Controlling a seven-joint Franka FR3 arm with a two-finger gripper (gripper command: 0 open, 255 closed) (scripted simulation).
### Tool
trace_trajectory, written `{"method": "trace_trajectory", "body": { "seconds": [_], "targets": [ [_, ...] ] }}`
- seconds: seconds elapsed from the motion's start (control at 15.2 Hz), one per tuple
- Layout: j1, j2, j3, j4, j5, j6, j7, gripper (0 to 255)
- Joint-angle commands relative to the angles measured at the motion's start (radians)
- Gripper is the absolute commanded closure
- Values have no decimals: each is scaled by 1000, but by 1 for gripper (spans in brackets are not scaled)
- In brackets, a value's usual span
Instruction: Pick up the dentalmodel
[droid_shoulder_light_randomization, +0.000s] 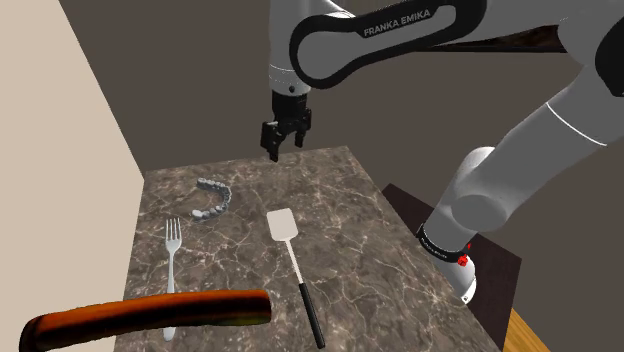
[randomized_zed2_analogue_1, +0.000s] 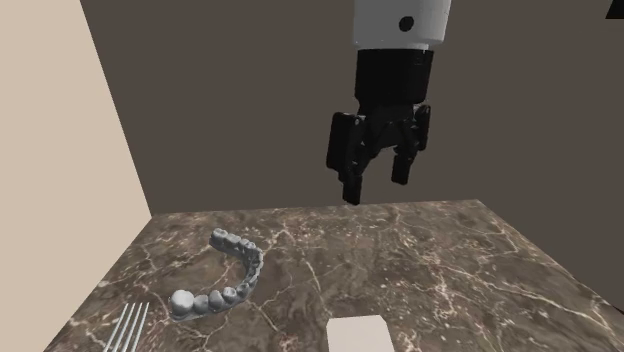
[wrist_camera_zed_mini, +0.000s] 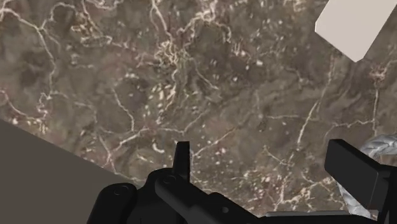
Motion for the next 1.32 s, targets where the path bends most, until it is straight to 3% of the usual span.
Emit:
{"method": "trace_trajectory", "body": {
  "seconds": [0.0,0.73,1.25],
  "targets": [
    [7,75,32,49,-17,37,44,0],
    [94,455,130,372,-207,117,287,0],
    [101,498,122,319,-231,208,301,0]
  ]
}}
